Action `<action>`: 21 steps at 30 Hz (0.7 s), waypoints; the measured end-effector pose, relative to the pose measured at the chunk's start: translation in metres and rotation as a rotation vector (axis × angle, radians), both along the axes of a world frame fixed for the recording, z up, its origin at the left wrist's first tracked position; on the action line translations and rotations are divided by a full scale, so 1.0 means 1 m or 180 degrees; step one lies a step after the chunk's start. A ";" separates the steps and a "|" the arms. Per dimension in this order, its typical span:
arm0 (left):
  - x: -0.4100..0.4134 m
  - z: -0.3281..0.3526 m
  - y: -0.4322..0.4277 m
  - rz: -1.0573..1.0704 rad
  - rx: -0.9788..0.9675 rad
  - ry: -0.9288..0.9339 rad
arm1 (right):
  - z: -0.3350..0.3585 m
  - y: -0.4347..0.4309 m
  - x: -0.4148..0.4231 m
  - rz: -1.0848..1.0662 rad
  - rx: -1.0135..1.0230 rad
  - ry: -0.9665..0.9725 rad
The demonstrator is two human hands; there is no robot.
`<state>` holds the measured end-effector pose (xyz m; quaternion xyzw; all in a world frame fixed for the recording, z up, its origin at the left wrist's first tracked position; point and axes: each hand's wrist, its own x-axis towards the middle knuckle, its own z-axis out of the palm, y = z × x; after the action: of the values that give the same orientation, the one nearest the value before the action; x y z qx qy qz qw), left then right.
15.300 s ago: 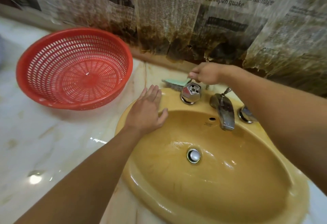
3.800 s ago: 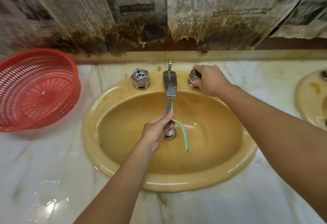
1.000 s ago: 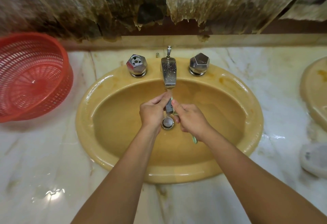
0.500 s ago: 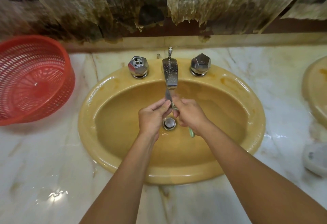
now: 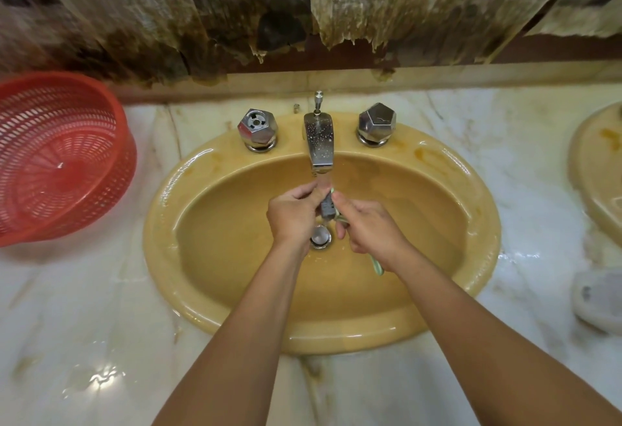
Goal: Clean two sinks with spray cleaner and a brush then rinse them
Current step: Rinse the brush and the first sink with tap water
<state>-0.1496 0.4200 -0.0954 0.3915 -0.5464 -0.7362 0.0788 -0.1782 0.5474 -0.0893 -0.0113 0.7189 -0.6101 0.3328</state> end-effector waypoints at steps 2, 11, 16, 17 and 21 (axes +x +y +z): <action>-0.001 -0.004 -0.002 -0.0013 -0.0298 -0.0052 | -0.001 -0.005 0.000 -0.0105 0.0041 0.0064; 0.009 0.004 -0.005 0.0065 0.0450 0.0183 | 0.001 -0.022 -0.006 -0.0021 0.0263 0.0260; 0.014 0.004 -0.007 -0.0158 0.0438 0.0346 | 0.008 -0.030 -0.012 0.0306 0.0698 0.0978; 0.015 0.002 -0.007 -0.0258 0.0483 0.0388 | 0.009 -0.031 -0.014 0.0252 0.0729 0.0994; 0.021 0.000 -0.002 -0.0208 0.0322 0.0353 | 0.008 -0.032 -0.019 0.0348 0.0869 0.1021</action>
<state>-0.1289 0.4183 -0.0951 0.3355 -0.5158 -0.7856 0.0649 -0.1969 0.5157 -0.0816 -0.1021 0.8369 -0.4786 0.2452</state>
